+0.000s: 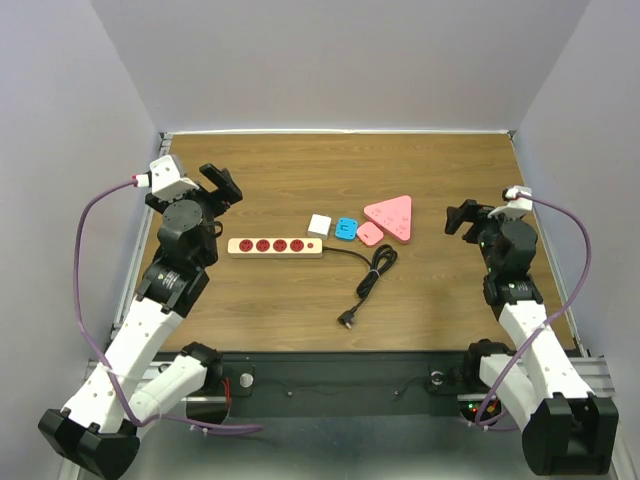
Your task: Insert the plug
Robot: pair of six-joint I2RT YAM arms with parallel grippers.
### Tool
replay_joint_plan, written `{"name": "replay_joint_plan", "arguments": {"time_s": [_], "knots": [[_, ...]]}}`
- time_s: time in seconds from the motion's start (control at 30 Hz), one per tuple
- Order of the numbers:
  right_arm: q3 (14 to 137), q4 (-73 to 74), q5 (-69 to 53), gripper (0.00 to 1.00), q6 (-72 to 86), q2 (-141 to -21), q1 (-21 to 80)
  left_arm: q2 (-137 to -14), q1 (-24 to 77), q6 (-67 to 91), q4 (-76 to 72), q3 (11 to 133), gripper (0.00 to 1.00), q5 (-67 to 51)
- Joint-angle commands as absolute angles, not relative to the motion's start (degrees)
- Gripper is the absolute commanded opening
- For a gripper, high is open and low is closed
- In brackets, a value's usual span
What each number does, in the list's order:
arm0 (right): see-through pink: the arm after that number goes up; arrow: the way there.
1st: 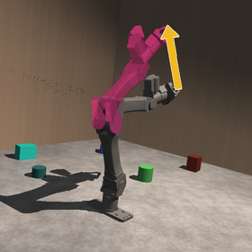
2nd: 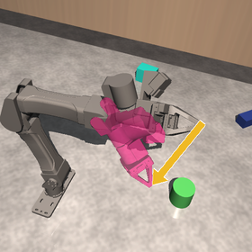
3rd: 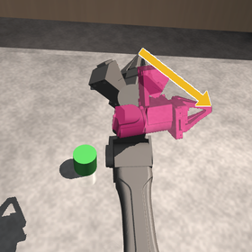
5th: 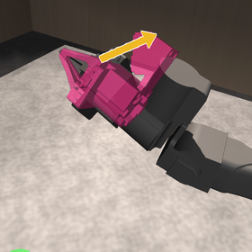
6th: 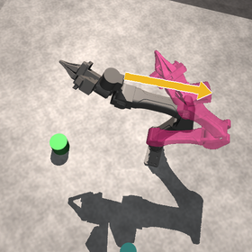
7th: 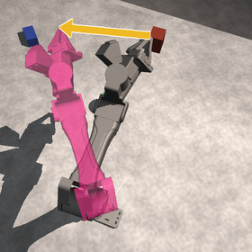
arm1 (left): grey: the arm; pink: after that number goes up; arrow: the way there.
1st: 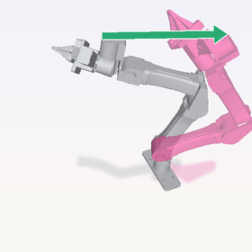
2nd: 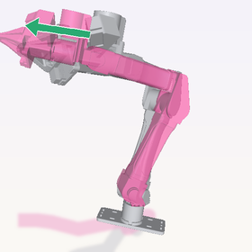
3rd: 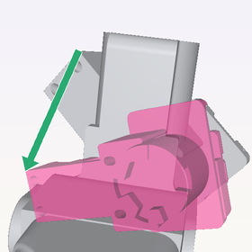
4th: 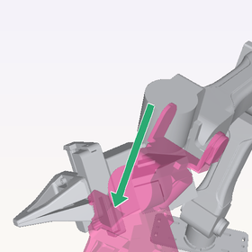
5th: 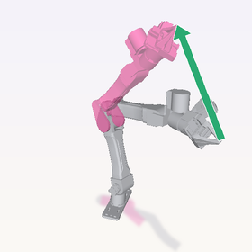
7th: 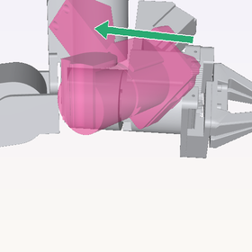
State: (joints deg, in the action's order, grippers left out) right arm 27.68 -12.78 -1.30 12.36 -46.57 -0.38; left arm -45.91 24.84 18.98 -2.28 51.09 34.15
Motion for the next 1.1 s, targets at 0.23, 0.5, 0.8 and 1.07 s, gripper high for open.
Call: {"name": "replay_joint_plan", "arguments": {"time_s": [0.23,0.5,0.8,1.07], "knots": [[32.3,-11.4,-9.2,1.00,9.1,-53.8,-0.3,-47.7,25.4,18.4,-6.2,48.8,0.97,34.1],[33.1,-10.9,-8.4,1.00,10.1,-56.2,-0.2,-59.7,34.4,16.4,-12.1,49.9,0.94,27.2],[33.6,-9.3,-6.4,1.00,11.5,-56.1,-0.2,-84.6,44.8,13.3,-15.0,61.3,0.93,17.0],[33.2,-9.2,-6.9,1.00,12.4,-55.6,-0.2,-101.6,44.8,11.9,-9.2,74.4,0.87,8.3]]}}
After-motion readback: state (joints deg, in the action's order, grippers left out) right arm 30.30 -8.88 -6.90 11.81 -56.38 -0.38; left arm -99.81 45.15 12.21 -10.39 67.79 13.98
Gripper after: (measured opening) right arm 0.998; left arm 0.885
